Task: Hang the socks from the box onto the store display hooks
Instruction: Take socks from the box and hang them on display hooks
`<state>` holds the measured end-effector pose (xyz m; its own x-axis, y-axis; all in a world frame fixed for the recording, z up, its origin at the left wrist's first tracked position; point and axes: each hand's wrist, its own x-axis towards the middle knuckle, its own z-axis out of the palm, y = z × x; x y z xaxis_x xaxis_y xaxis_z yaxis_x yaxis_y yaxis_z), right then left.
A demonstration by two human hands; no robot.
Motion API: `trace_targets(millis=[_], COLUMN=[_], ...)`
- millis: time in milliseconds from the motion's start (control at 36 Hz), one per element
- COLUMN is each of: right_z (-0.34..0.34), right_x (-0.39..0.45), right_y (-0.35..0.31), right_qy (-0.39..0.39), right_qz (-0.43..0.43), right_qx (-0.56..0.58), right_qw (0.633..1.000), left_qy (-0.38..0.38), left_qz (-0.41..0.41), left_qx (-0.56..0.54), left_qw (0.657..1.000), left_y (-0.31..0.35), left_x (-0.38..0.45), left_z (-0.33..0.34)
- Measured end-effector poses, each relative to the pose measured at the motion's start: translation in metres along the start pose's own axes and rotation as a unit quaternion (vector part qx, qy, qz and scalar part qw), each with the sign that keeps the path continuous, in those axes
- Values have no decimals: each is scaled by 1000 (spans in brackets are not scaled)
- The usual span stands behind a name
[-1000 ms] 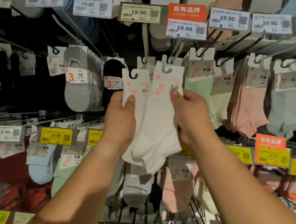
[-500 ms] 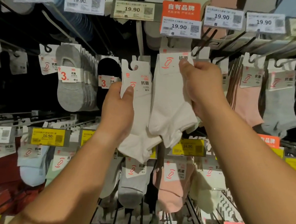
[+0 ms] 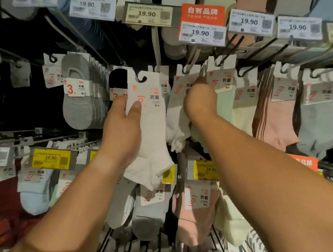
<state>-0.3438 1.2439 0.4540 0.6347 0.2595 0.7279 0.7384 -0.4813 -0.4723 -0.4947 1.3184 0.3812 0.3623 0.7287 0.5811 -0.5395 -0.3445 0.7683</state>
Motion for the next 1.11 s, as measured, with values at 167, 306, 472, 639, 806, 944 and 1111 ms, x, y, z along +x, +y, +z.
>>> trace_targets(millis=[167,306,472,639,806,944,1111], right_z=[-17,-25,-33,-47,-52,-52,-40], right_x=[-33,-75,-79,-62,-42,-37,-24], right_y=[0,-1,7,10,5,9,10], right_qy=[67,-71,39,80,63,53,11], right_qz=[-50,58,23,-17,-16,9,72], right_qx=[82,270,315,292,287,291,284], right_qw=[993,958,948,953,956,955,956], left_qy=[-28,-78,-101,-90,-47,-45,-59], left_qz=[1,-2,62,135,105,70,19], left_qx=[-6,-22,11,89,67,70,90], left_qw=[1000,997,993,983,991,994,994], left_y=[1,6,6,18,24,26,21], left_x=[3,3,-1,8,22,26,34], left_z=[9,33,62,75,85,87,89])
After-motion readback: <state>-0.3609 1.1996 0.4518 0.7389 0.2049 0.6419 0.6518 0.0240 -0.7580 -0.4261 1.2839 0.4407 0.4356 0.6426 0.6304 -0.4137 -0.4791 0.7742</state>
